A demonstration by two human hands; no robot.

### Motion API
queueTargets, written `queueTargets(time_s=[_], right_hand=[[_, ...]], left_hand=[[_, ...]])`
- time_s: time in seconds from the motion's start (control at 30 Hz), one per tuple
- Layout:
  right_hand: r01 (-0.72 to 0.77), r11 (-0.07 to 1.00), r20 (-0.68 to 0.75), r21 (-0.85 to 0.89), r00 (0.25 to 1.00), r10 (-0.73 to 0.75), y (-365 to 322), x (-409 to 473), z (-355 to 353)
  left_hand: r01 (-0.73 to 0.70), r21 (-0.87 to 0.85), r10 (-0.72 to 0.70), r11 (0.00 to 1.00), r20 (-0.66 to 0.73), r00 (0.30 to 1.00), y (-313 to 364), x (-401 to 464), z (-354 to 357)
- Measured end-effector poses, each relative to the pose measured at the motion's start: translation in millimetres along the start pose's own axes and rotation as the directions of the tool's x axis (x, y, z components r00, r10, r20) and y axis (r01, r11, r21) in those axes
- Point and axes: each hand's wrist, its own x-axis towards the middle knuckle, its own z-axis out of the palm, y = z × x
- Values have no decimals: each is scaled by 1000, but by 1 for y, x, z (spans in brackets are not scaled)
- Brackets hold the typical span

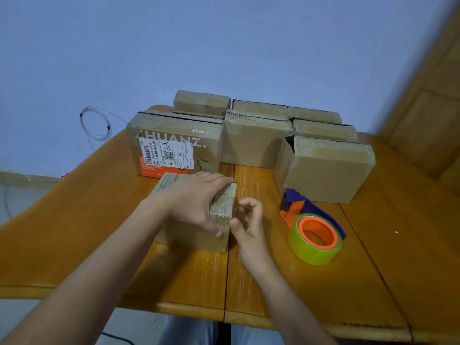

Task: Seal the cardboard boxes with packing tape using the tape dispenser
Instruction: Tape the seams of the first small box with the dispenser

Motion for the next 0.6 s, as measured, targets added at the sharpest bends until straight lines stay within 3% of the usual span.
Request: queueTargets(time_s=[0.1,0.3,0.5,0.6], right_hand=[[53,990,-50,-130,997,-60,2,-1,6],[-3,989,-158,-145,987,-20,4,5,16],[21,895,-252,-445,956,-148,7,8,18],[69,934,-385,-349,898,-211,2,12,14]], left_hand=[[-11,-22,10,1000,-18,1000,-1,1,1],[15,-9,-15,1000,-13,1000,1,1,1],[36,3,-36,999,17,999,4,1,0],[67,-63,-67,996,11,998,6,-2,-2]])
